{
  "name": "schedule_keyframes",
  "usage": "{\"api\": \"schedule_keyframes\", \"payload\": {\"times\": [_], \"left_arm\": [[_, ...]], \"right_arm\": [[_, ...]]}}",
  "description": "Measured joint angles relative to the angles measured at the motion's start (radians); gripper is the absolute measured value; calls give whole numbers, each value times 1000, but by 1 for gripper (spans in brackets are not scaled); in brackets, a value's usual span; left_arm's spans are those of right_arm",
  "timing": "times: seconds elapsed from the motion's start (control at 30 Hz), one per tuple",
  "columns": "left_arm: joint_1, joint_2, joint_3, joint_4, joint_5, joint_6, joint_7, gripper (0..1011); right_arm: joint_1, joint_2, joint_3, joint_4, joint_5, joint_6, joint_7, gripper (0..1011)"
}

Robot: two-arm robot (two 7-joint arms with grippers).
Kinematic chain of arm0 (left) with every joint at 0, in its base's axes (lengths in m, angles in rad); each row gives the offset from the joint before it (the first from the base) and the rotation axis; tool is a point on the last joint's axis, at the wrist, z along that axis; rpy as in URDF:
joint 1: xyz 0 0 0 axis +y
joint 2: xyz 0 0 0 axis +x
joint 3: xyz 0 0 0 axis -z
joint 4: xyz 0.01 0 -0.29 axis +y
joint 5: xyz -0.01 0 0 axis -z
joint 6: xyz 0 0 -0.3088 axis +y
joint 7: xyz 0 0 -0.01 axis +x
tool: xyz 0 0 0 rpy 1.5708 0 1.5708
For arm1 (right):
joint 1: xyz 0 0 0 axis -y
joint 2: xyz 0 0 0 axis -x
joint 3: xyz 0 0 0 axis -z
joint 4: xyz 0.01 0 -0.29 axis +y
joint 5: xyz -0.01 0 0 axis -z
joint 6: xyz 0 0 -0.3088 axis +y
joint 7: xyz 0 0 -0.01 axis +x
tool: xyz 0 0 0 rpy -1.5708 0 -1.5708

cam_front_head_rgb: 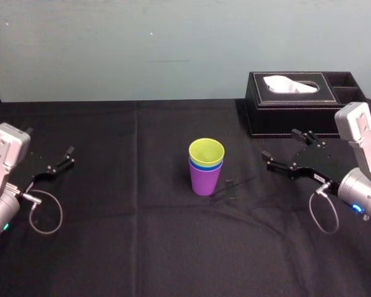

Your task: Stack the three plastic cups sequentially using one hand.

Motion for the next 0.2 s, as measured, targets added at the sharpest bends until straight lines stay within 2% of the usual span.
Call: {"api": "schedule_keyframes", "payload": {"times": [0.2], "left_arm": [[0,0,0,0,0,0,0,1010]], "right_arm": [[0,0,-1,-2,2,1,0,1003]]}}
